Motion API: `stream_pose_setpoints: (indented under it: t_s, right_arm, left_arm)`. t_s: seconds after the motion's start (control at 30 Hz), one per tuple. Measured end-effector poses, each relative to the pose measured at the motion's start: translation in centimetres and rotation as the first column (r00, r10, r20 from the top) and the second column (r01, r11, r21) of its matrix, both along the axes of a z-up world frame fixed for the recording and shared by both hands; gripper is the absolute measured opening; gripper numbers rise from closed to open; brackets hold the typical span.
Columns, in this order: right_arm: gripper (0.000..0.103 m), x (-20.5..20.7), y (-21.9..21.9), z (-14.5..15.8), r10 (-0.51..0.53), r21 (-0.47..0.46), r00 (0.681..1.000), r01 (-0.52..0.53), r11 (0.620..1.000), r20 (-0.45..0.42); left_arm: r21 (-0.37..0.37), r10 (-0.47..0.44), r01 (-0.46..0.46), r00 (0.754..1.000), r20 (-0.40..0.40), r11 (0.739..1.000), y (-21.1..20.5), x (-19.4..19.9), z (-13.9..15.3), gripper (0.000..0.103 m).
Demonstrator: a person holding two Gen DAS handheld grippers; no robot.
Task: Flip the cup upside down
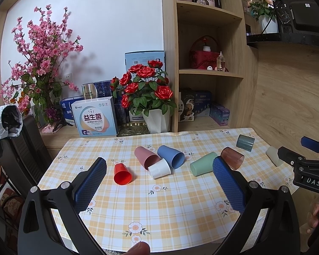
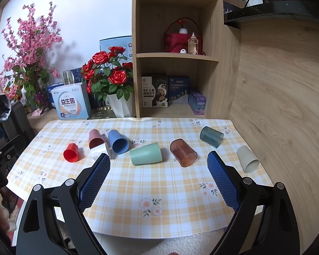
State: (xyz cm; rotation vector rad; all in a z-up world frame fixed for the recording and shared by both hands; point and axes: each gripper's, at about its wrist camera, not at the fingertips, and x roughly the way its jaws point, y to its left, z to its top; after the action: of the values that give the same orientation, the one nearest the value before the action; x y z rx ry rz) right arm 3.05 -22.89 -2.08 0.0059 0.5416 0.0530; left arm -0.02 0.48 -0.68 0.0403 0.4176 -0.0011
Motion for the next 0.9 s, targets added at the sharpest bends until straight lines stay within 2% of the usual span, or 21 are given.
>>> stream_pose_setpoints:
  t_s: [0.33, 0.43, 0.5, 0.63, 0.77, 0.9]
  right_arm:
    - [0.09, -0.2, 0.0, -0.5, 0.002, 0.0, 1.0, -0.002, 1.0, -0.005]
    - [0.09, -0.2, 0.2, -0.8, 0.0, 0.001, 1.0, 0.0, 1.0, -0.017]
    - [0.09, 0.1, 0.2, -0.9, 0.003, 0.004, 1.0, -0.003, 1.0, -0.031]
    - [0.09, 0.9, -0.5, -1.5, 0.016, 0.039, 0.998, -0.013, 0.999, -0.058]
    - [0.09, 3.1, -2.4, -2.7, 0.005, 0.023, 0.997, -0.004, 1.0, -0.071]
    - [0.09, 7.6, -6.8, -5.3, -0.013, 0.043, 0.989, 0.02, 0.999, -0.146]
  left_arm:
    - [-0.006, 0.003, -0.004, 1.0, -0.009, 1.0, -0.1, 0.2, -0.1, 0.098]
    - [-0.036, -0.003, 0.002, 1.0, -0.017, 0.999, 0.3, 0.3, -0.3, 0.098]
    - [-0.055, 0.009, -0.01, 1.0, -0.028, 0.998, 0.5, 0.5, -0.5, 0.098]
    - [-0.047, 0.027, -0.03, 0.997, -0.067, 0.998, 0.6, 1.7, -1.2, 0.098]
    - [-0.059, 0.03, -0.036, 0.994, -0.11, 0.998, 1.6, 3.8, -2.2, 0.098]
    - [-0.101, 0.04, -0.057, 0.987, -0.157, 0.993, 3.5, 6.3, -3.4, 0.098]
